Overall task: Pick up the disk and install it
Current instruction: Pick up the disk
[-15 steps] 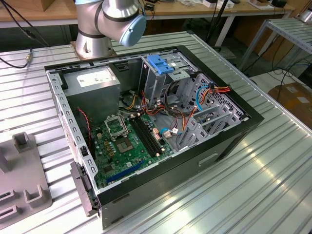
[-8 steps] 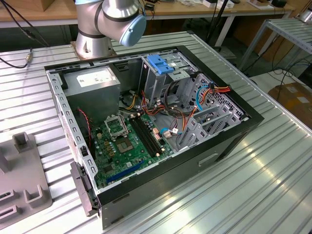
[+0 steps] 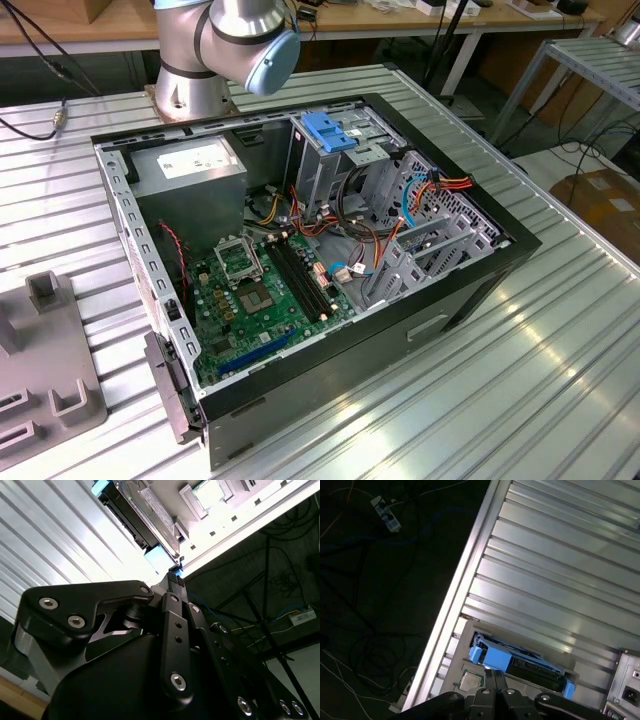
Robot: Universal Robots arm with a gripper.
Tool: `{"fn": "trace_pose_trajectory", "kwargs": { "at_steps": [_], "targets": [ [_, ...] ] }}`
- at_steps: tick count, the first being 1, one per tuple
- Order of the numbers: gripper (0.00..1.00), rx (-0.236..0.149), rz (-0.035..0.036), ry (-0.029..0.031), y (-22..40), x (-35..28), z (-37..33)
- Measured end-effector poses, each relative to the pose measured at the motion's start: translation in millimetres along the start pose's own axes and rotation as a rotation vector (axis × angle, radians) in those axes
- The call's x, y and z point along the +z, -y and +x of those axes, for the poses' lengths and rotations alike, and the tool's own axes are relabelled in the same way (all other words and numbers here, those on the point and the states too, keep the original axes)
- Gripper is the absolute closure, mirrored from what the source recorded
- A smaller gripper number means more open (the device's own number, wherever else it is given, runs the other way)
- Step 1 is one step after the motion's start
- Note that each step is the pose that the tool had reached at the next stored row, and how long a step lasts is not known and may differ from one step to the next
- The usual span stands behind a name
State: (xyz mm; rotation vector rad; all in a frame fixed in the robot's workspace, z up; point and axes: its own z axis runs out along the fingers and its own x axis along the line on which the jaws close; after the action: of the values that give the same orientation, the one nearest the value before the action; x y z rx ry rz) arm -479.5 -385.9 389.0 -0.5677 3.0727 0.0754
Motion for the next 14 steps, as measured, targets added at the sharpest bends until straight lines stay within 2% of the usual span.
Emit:
{"fn": "trace_pose_trajectory", "kwargs": {
  "at_steps": [14],
  "targets": [
    [0.90, -0.081, -0.0020, -0.0036, 0.0, 0.0, 0.0]
  ]
}}
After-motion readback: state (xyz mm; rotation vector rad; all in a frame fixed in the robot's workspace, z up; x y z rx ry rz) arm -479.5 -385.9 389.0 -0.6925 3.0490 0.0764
